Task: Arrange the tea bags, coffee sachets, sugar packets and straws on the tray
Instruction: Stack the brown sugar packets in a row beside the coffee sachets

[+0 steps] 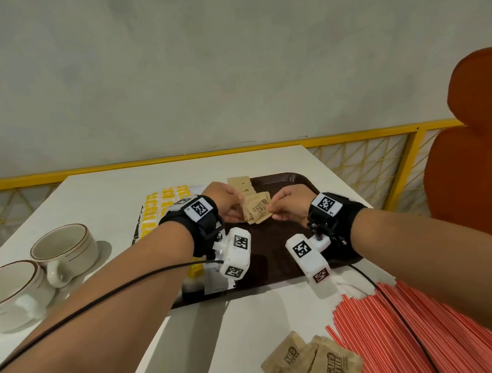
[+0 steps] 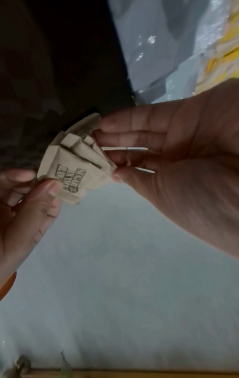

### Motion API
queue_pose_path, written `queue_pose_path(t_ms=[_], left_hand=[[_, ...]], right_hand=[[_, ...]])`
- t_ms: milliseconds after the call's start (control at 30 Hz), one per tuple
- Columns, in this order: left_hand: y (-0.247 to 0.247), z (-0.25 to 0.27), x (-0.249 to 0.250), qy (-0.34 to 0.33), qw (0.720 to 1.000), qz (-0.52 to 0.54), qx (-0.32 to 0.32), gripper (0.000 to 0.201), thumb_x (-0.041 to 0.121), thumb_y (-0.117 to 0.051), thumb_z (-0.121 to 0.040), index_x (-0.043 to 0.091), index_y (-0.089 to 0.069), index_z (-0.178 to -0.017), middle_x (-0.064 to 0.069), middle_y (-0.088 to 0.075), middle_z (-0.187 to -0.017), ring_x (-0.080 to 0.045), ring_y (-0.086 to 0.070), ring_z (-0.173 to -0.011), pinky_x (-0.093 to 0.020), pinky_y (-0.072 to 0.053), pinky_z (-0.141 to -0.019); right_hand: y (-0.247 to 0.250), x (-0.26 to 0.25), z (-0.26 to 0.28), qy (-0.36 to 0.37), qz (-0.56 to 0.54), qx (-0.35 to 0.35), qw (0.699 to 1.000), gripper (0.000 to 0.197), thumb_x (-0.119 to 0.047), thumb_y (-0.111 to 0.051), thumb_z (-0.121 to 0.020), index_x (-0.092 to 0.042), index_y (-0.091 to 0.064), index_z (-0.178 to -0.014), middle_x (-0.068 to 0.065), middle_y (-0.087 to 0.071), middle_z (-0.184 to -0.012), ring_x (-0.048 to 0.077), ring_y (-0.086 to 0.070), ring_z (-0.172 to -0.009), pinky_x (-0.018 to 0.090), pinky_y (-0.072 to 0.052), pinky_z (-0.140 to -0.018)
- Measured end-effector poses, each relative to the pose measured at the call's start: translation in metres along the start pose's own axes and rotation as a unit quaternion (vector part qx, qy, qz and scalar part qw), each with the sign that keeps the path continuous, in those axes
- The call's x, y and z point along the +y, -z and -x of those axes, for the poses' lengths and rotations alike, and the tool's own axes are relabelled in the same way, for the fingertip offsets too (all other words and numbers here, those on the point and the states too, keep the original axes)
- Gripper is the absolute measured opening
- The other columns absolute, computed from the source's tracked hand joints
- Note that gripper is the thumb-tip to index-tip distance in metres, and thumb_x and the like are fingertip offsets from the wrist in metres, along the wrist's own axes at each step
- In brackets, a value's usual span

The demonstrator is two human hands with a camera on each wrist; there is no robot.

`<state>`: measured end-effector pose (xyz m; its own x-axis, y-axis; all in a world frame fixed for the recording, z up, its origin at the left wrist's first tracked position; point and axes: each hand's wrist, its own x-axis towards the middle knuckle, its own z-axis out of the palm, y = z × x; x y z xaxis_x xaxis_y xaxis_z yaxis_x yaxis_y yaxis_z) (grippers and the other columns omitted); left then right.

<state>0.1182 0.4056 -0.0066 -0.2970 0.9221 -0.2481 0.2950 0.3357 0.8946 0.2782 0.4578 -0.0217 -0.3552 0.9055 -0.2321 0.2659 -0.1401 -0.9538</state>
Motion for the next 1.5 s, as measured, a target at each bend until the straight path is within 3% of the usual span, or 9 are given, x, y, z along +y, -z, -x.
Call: queue_pose_path(t_ms=[333, 433, 600, 800, 900, 1033, 1200, 1400, 1500], left_hand=[[-0.01, -0.023, 0.014, 0.022, 0.988, -0.152, 0.036, 0.019, 0.002, -0.05, -0.094, 0.006, -0.06, -0.079, -0.007, -0.052, -0.059, -0.015, -0.047, -0.051, -0.021, -0.043, -0.051], [-0.007, -0.027, 0.013, -0.004, 0.976, -0.218, 0.026, 0.017, 0.003, -0.052, -0.092, 0.002, -0.067, -0.102, -0.003, -0.055, -0.066, -0.015, -0.053, -0.058, -0.025, -0.049, -0.062], [-0.006, -0.024, 0.016, -0.018, 0.962, -0.265, 0.06, 0.015, 0.008, -0.055, -0.091, 0.007, -0.071, -0.092, -0.011, -0.066, -0.107, -0.025, -0.064, -0.095, -0.036, -0.053, -0.09], [-0.009, 0.005, 0.015, -0.004, 0.991, 0.09, 0.095, 0.033, -0.001, -0.037, -0.097, 0.001, -0.056, -0.125, -0.016, -0.051, -0.135, -0.029, -0.047, -0.126, -0.036, -0.038, -0.108], [-0.018, 0.042, 0.017, 0.061, 0.952, 0.3, 0.02, 0.039, 0.027, -0.033, -0.104, 0.005, -0.043, -0.135, -0.011, -0.055, -0.116, -0.025, -0.055, -0.108, -0.03, -0.045, -0.084], [-0.033, 0.056, 0.016, 0.087, 0.941, 0.326, 0.024, 0.061, 0.054, -0.021, -0.1, 0.012, -0.037, -0.142, -0.016, -0.055, -0.125, -0.018, -0.048, -0.066, -0.03, -0.04, -0.058], [-0.041, 0.046, 0.01, 0.096, 0.933, 0.346, 0.034, 0.076, 0.069, -0.016, -0.092, 0.017, -0.038, -0.142, -0.014, -0.058, -0.12, -0.029, -0.055, -0.108, -0.046, -0.041, -0.103], [-0.037, 0.049, 0.011, 0.094, 0.95, 0.296, 0.024, 0.071, 0.062, -0.014, -0.096, 0.015, -0.03, -0.147, -0.017, -0.046, -0.14, -0.031, -0.047, -0.123, -0.038, -0.037, -0.086], [-0.035, 0.044, 0.013, 0.095, 0.943, 0.318, 0.036, 0.071, 0.061, -0.014, -0.097, 0.012, -0.031, -0.146, -0.017, -0.052, -0.131, -0.028, -0.057, -0.099, -0.04, -0.042, -0.089]], right_hand=[[-0.008, 0.008, -0.025, -0.045, 0.087, 0.015, 0.995, 0.017, 0.004, -0.069, -0.081, -0.001, -0.06, -0.067, 0.019, -0.065, -0.087, 0.026, -0.064, -0.08, 0.026, -0.055, -0.064], [-0.008, 0.005, -0.023, -0.018, 0.212, 0.012, 0.977, 0.011, -0.004, -0.075, -0.076, 0.004, -0.069, -0.079, 0.015, -0.064, -0.076, 0.019, -0.054, -0.058, 0.027, -0.044, -0.055], [-0.006, -0.001, -0.019, -0.014, 0.274, -0.023, 0.961, 0.019, -0.004, -0.076, -0.075, -0.007, -0.06, -0.065, 0.017, -0.065, -0.078, 0.021, -0.053, -0.061, 0.029, -0.042, -0.057], [0.001, -0.001, -0.015, -0.033, 0.235, -0.042, 0.971, 0.024, 0.009, -0.067, -0.078, -0.004, -0.055, -0.062, 0.016, -0.061, -0.071, 0.022, -0.057, -0.065, 0.029, -0.05, -0.067], [0.001, -0.003, -0.012, -0.047, 0.216, -0.051, 0.974, 0.023, 0.012, -0.066, -0.079, -0.002, -0.055, -0.064, 0.016, -0.062, -0.069, 0.019, -0.058, -0.061, 0.027, -0.05, -0.063], [-0.001, -0.007, -0.007, -0.078, 0.208, -0.085, 0.971, 0.022, 0.008, -0.062, -0.085, 0.0, -0.055, -0.066, 0.015, -0.059, -0.066, 0.018, -0.056, -0.061, 0.027, -0.049, -0.069], [-0.005, -0.007, -0.002, -0.092, 0.206, -0.098, 0.969, 0.021, 0.006, -0.059, -0.088, 0.0, -0.054, -0.068, 0.016, -0.059, -0.074, 0.019, -0.055, -0.067, 0.035, -0.05, -0.088], [-0.003, -0.014, -0.003, -0.042, 0.194, -0.04, 0.979, 0.017, -0.001, -0.063, -0.088, -0.004, -0.057, -0.072, 0.014, -0.061, -0.078, 0.021, -0.059, -0.071, 0.032, -0.054, -0.078], [-0.005, -0.017, -0.008, -0.005, 0.206, -0.011, 0.978, 0.015, -0.001, -0.065, -0.086, -0.009, -0.061, -0.074, 0.01, -0.066, -0.083, 0.021, -0.065, -0.084, 0.038, -0.056, -0.087]])
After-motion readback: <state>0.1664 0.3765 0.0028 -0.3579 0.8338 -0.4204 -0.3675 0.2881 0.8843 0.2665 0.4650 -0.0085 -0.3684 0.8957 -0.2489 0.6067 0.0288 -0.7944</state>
